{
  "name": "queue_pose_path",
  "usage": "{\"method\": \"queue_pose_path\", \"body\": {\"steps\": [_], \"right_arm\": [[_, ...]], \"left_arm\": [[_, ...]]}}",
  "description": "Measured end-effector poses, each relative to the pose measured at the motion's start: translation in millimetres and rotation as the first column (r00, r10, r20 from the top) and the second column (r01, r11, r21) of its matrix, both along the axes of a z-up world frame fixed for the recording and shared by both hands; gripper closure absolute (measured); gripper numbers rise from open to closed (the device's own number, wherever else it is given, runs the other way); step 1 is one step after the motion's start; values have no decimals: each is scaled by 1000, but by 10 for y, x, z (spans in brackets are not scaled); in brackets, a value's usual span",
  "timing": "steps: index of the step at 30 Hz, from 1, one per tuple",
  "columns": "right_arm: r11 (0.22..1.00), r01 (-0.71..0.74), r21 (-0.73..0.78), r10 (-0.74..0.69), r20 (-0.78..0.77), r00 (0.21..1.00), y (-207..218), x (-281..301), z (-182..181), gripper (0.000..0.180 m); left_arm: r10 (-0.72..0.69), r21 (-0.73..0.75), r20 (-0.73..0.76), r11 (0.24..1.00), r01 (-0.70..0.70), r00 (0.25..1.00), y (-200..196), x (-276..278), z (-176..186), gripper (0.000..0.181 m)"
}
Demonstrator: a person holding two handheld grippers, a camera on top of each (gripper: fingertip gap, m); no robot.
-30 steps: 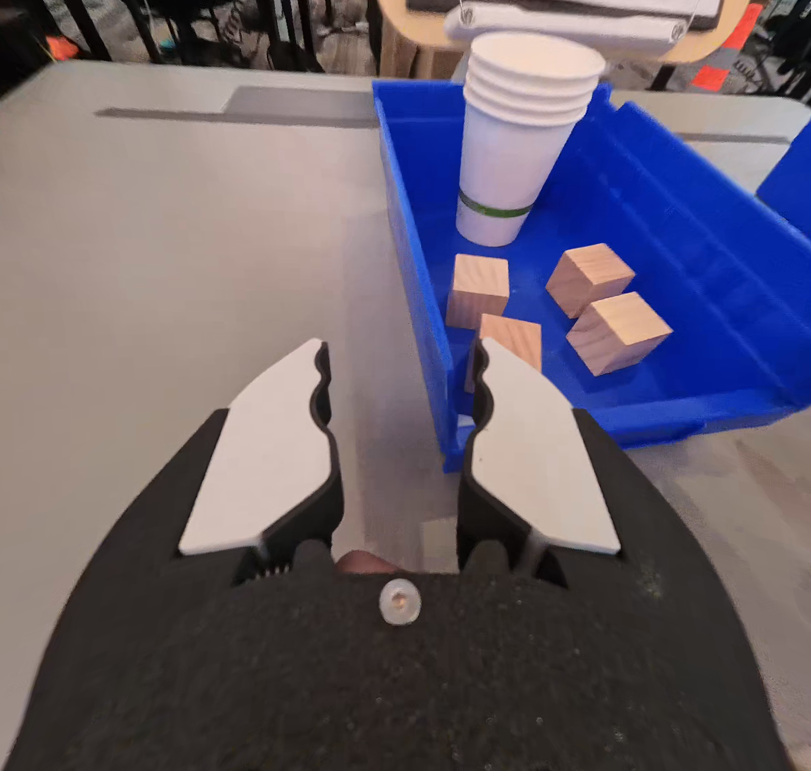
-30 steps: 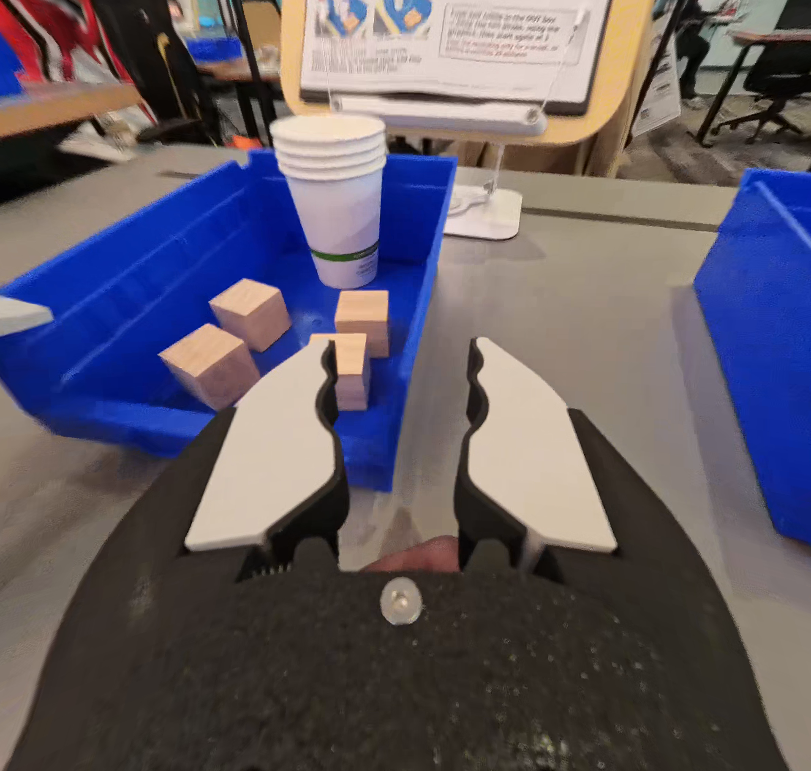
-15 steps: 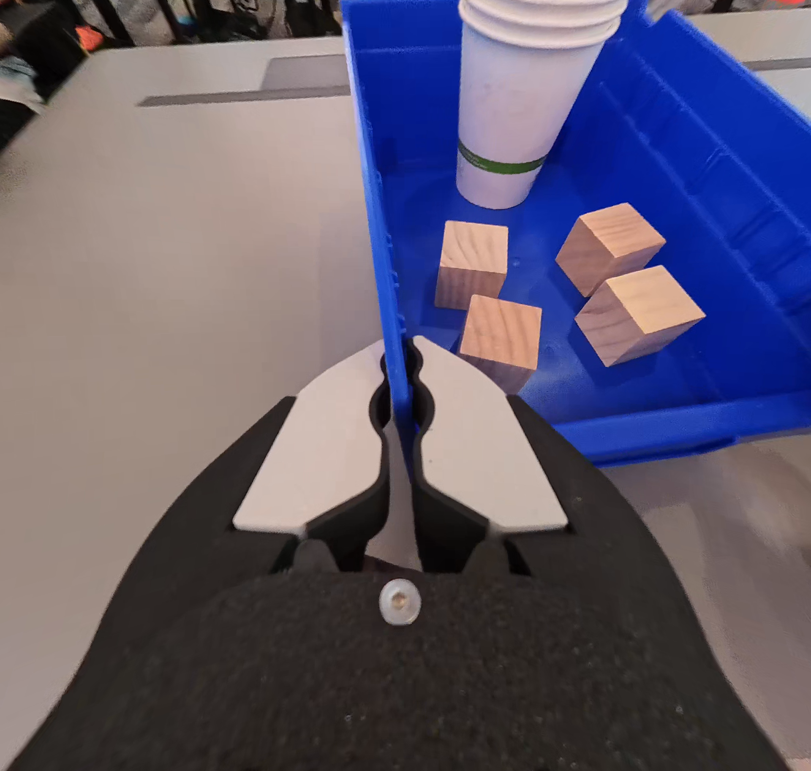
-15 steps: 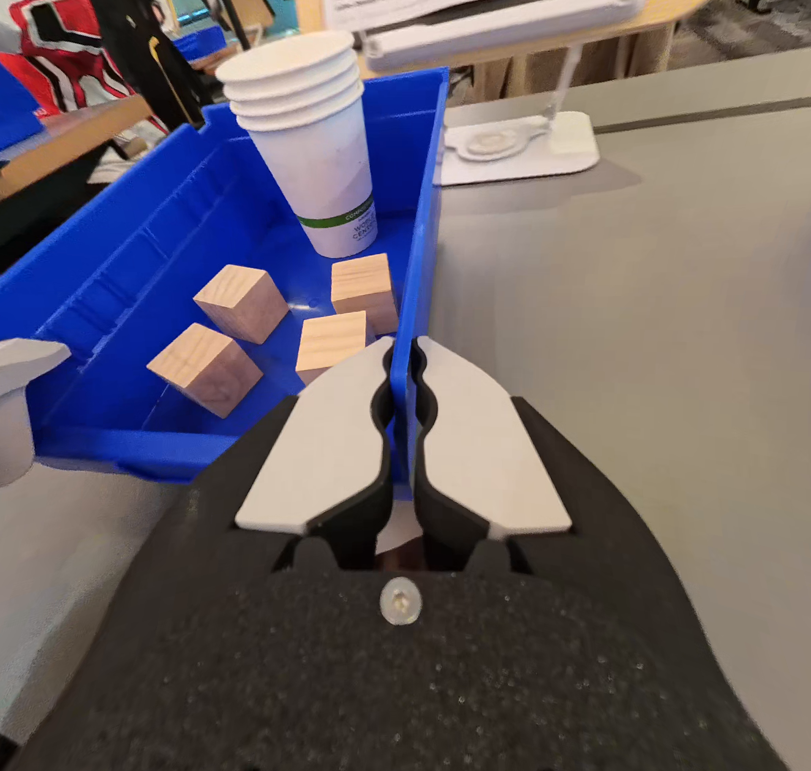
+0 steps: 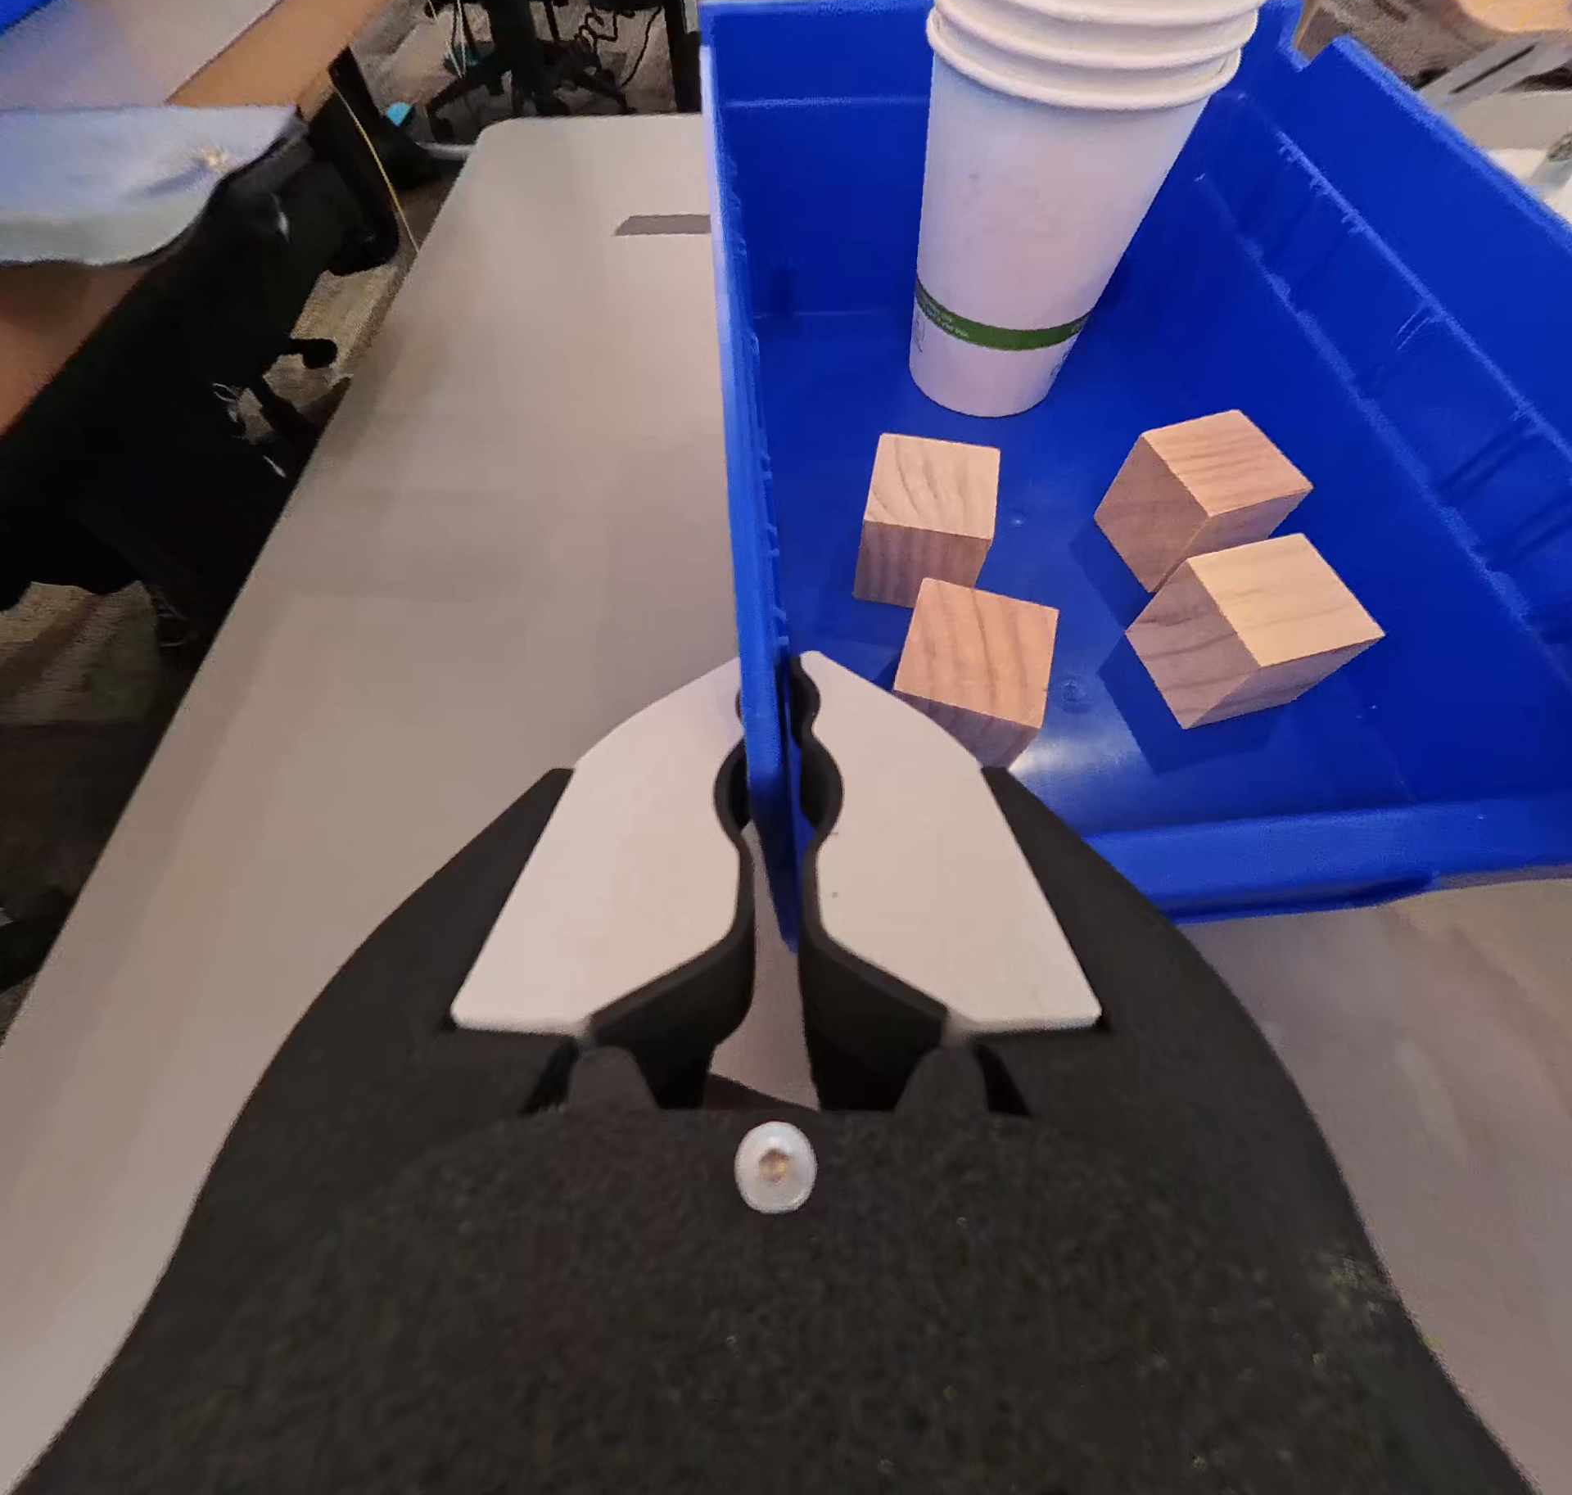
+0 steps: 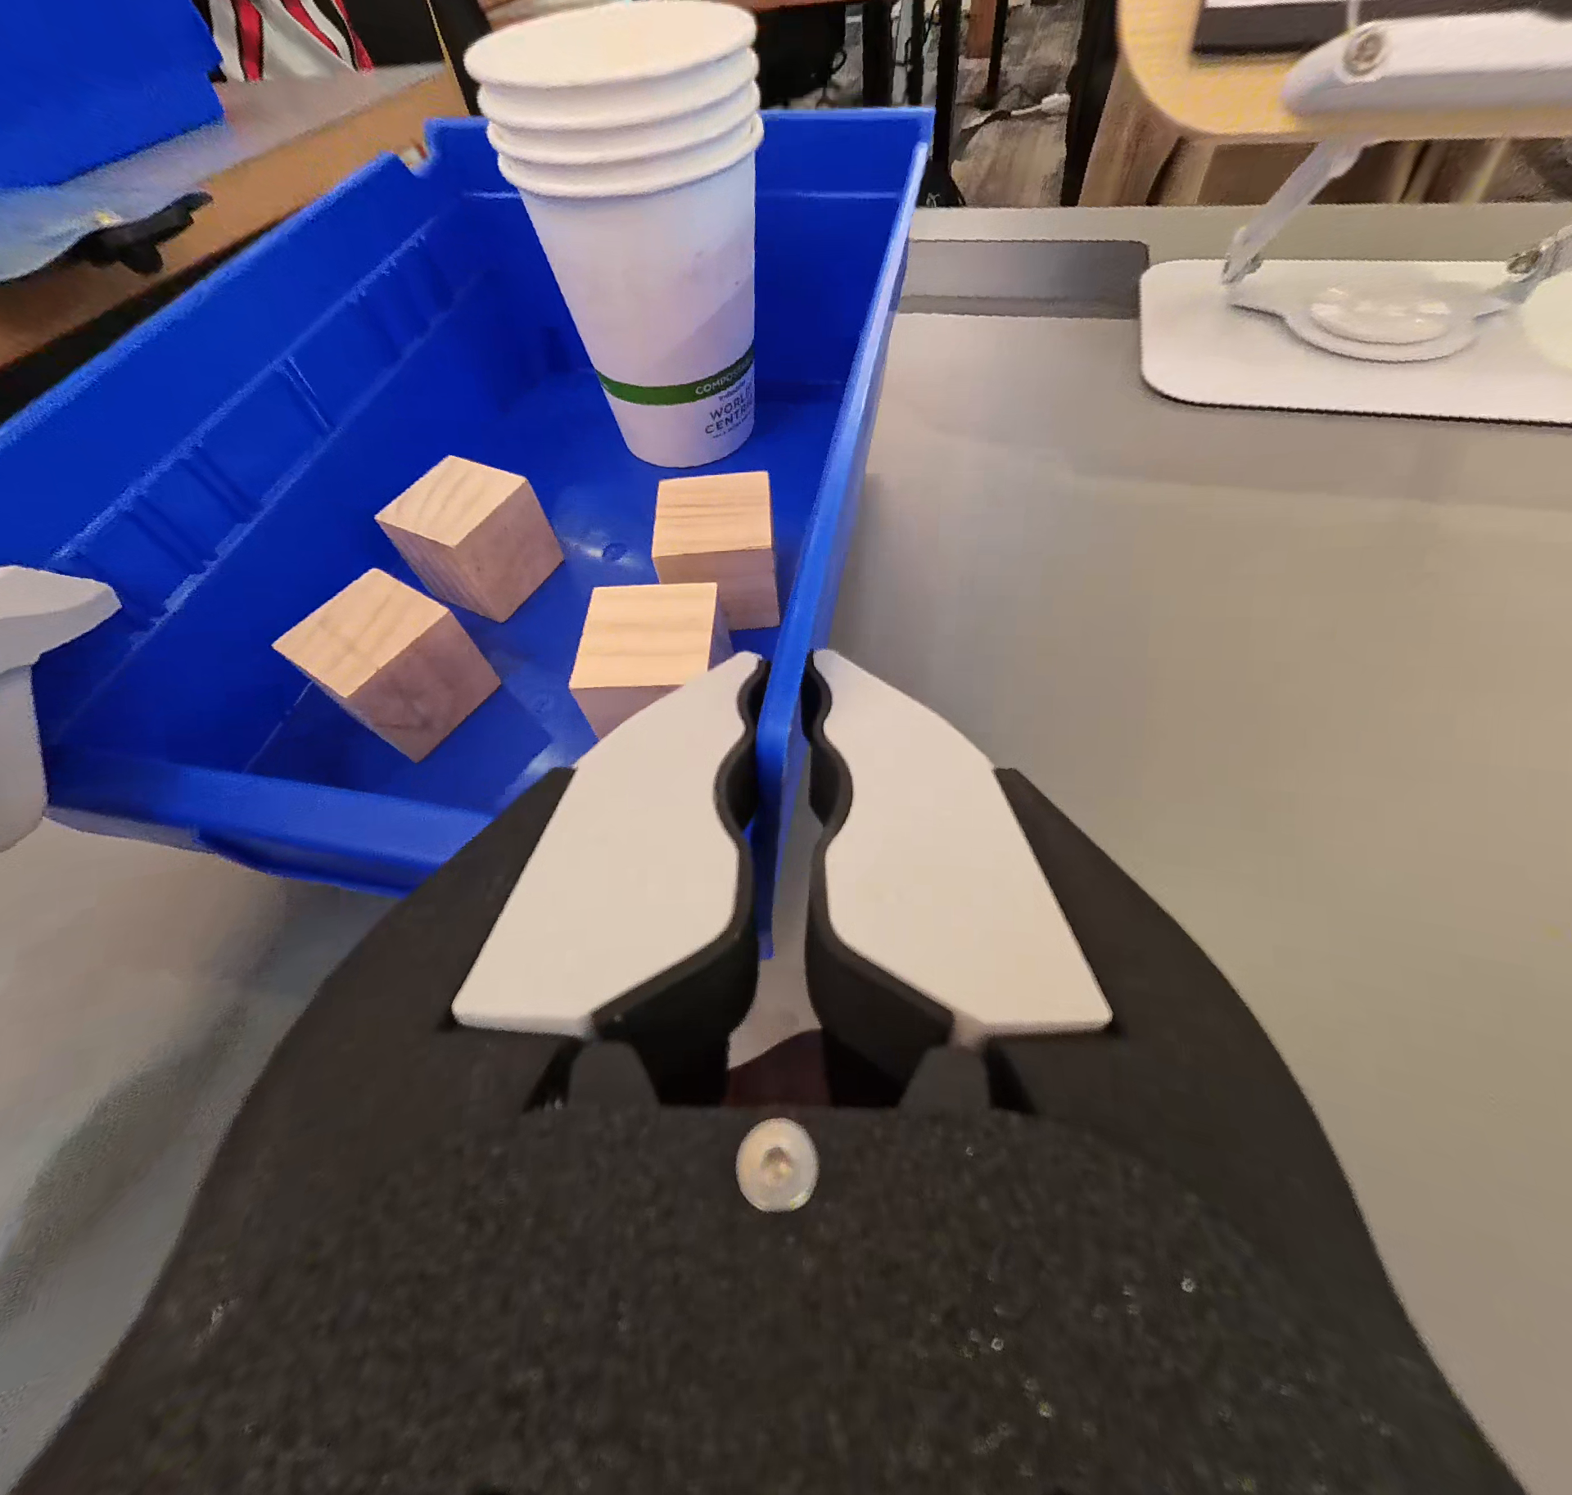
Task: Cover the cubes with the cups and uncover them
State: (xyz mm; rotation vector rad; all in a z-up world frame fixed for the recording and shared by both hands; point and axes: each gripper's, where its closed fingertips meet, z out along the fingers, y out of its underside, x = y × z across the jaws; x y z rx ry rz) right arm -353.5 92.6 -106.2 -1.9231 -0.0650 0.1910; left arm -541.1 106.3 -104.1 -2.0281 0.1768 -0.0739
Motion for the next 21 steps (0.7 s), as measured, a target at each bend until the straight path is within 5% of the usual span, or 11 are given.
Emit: {"method": "queue_pose_path", "body": {"steps": [7,10,12,14,17,21], "right_arm": [[999,-32,-6,32,34,999,64,-57,-160,171],[988,-153,-16,153,42,987,-2,-128,-146,151],[985,-172,1,171,79,982,-103,14,-68,131],[966,-256,11,255,74,964,-389,230,68,124],[955,-267,126,252,123,960,-860,1083,410,134],[988,38,149,-55,110,992,-1073,2983,571,137]], "left_arm": [[-15,-41,40,999,17,999,93,-64,-222,177],[-15,-46,33,999,17,999,142,-66,-221,176],[39,-19,0,999,-39,999,155,-115,-156,150],[139,67,-23,988,-138,990,32,-203,85,143],[151,219,42,963,-156,988,-372,7,573,143],[-129,195,153,976,98,980,-982,1072,666,143]]}}
